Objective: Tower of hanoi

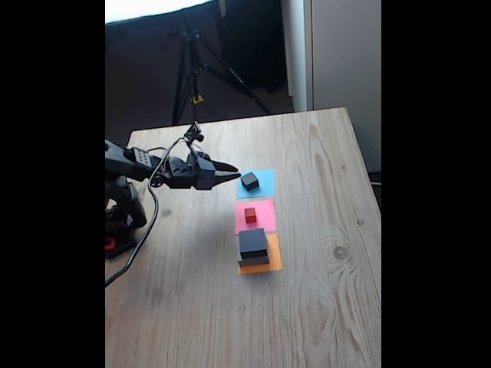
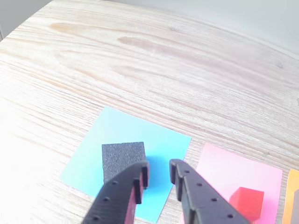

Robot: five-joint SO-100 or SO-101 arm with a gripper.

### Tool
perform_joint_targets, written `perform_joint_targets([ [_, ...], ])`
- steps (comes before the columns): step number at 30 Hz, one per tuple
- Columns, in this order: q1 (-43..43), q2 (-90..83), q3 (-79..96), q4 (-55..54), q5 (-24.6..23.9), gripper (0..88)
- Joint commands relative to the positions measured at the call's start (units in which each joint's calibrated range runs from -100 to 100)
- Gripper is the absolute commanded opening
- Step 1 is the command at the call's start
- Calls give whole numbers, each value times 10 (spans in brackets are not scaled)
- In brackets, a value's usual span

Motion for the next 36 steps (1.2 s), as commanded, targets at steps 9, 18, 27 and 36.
perform_joint_targets([
  [9,54,-120,-488,687,-43,3],
  [18,116,-76,-870,991,-83,3],
  [27,202,-100,-911,1066,-48,32],
  [36,238,-143,-771,1032,-23,104],
])
